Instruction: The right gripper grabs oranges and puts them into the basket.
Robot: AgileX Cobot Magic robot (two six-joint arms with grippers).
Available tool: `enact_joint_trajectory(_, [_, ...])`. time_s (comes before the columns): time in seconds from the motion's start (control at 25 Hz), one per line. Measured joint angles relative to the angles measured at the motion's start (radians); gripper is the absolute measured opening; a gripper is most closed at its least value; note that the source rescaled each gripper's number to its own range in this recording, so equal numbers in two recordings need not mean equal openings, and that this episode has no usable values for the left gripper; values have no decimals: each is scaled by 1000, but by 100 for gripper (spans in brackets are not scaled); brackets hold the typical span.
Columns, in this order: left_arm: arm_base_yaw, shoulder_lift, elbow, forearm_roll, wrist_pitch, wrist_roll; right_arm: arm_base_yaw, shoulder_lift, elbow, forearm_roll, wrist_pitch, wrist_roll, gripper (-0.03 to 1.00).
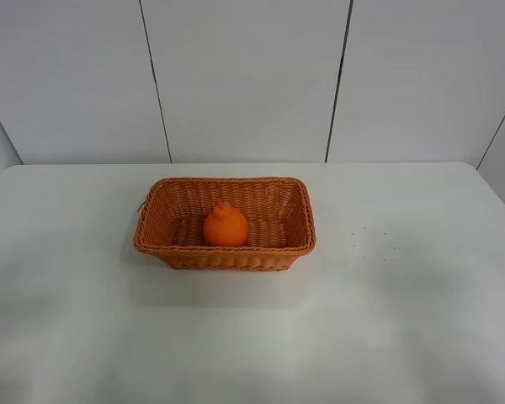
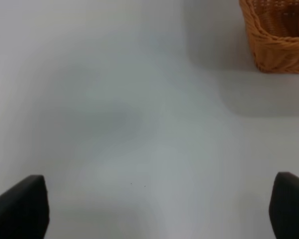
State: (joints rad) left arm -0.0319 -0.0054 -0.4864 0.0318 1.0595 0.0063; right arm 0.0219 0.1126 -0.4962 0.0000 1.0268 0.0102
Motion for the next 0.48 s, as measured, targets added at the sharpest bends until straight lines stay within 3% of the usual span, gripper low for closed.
enact_joint_trajectory(0.16, [0, 0, 0, 0, 0, 0, 0, -109, 0, 0, 0, 0, 100])
enact_joint_trajectory(0.48, [0, 0, 0, 0, 0, 0, 0, -115, 0, 0, 0, 0, 100])
